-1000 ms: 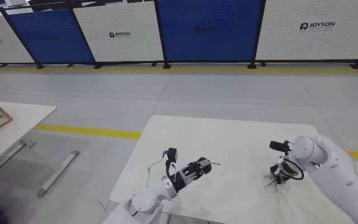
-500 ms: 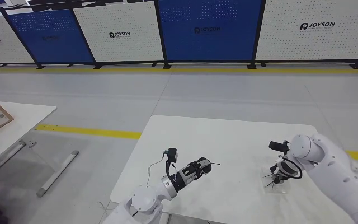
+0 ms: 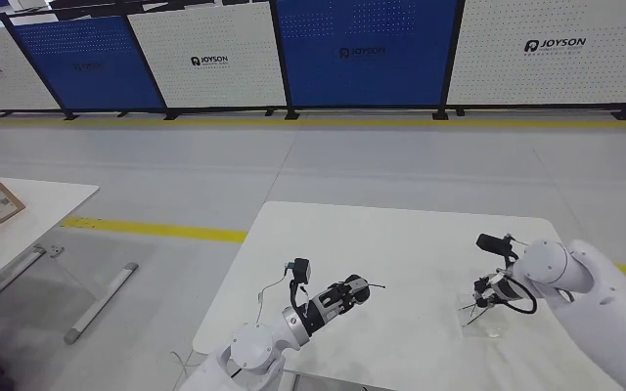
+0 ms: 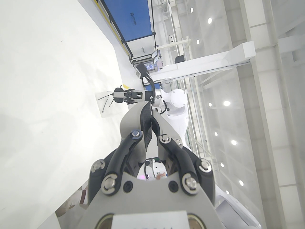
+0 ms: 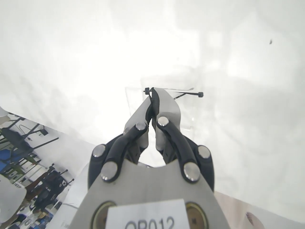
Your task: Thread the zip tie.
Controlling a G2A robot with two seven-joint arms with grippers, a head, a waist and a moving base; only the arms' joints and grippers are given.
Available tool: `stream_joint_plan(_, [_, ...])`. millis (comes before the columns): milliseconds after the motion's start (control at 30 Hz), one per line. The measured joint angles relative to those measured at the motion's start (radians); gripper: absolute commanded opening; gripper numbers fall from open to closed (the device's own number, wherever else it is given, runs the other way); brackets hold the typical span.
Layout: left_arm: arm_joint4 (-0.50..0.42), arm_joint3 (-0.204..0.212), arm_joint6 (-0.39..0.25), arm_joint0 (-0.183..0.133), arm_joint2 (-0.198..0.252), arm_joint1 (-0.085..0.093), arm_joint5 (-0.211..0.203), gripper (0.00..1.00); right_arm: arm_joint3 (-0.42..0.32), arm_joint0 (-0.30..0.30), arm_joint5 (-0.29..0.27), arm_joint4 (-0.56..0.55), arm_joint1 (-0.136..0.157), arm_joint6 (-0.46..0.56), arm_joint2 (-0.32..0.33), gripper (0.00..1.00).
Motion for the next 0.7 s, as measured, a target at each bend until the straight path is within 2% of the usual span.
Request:
stream_joint_plan(67, [0.000,0.000,0.000,0.000,0.000,0.000,0.000,0.00,-0.078,-0.064,0.000,-0.008,0.026,-0.032,0.065,0.00])
stream_joint_plan(200, [0.000,0.000,0.000,0.000,0.000,0.000,0.000,0.00,-0.254,-0.232,0.000,-0.012,0.078,-0.078,0.216,0.00])
stream_joint_plan(267, [0.000,0.000,0.000,0.000,0.000,0.000,0.000,0.00,-0.307,-0.281,-0.006,0.009,0.088,-0.065,0.252,0.00])
stream_joint_plan(700, [0.000,0.000,0.000,0.000,0.000,0.000,0.000,0.00,-0.305,-0.287,-0.013,0.011,0.087,-0.079,0.254,0.00])
